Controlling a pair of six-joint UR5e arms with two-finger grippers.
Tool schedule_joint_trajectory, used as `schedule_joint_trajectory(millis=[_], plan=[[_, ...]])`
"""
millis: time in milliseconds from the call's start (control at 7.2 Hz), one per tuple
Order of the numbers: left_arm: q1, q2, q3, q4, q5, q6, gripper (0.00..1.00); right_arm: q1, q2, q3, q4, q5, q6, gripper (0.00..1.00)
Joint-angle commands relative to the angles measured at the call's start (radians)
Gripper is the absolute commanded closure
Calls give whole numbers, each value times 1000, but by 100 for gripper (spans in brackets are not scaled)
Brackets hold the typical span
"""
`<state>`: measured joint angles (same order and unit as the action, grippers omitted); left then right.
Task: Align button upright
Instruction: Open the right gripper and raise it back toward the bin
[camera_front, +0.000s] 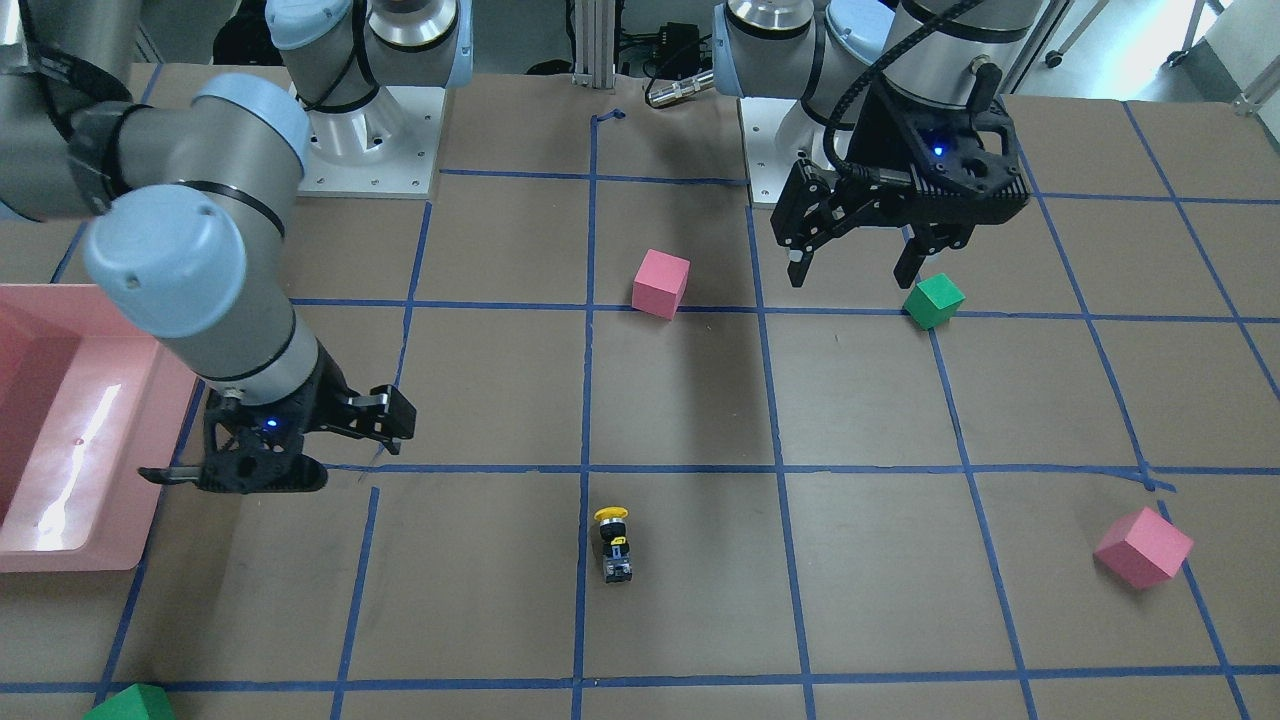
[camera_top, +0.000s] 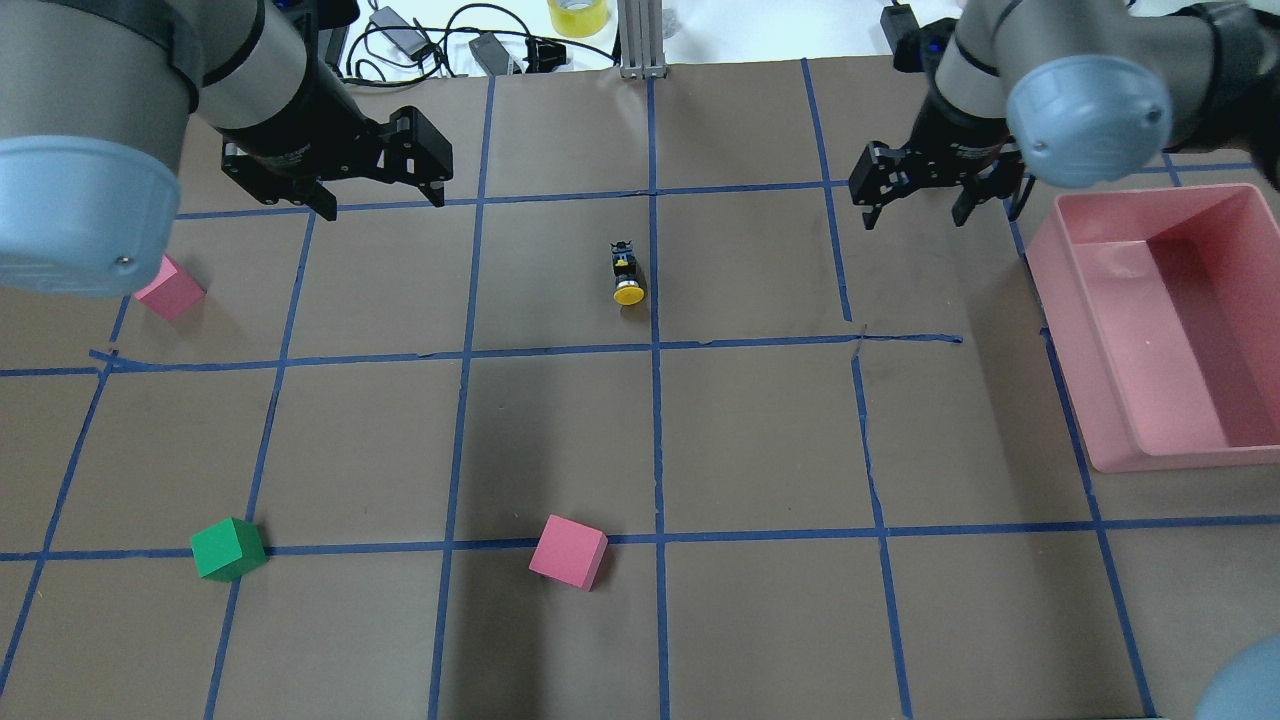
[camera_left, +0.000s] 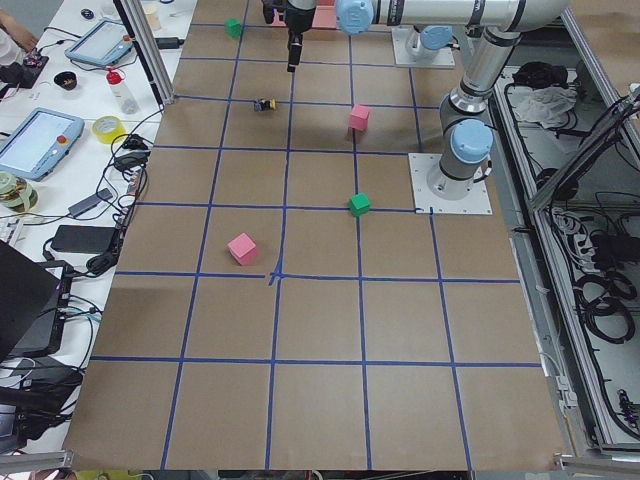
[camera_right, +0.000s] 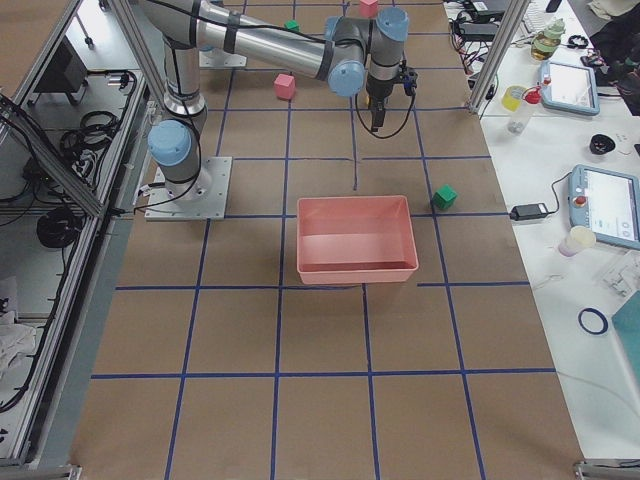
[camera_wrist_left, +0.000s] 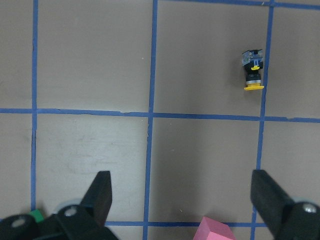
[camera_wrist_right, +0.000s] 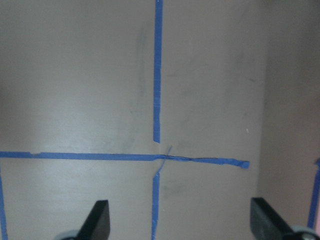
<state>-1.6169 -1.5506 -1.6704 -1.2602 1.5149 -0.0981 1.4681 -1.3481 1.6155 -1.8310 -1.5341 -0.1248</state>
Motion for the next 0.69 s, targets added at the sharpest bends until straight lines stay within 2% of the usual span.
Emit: schedule_joint_trajectory(millis=[0, 139, 417, 556], plan=[[-47, -14, -101, 177, -2, -49, 0, -54, -103, 14, 68, -27, -47, 0], [-67, -31, -115, 230, -4, -89, 0, -52, -155, 3, 108, -21, -47, 0], [-83, -92, -115, 303, -8, -110, 0, -40, -184, 3, 139, -21, -18, 0], [-84, -129, -112, 326, -69, -173, 0, -31, -201, 4, 144, -21, -18, 0]])
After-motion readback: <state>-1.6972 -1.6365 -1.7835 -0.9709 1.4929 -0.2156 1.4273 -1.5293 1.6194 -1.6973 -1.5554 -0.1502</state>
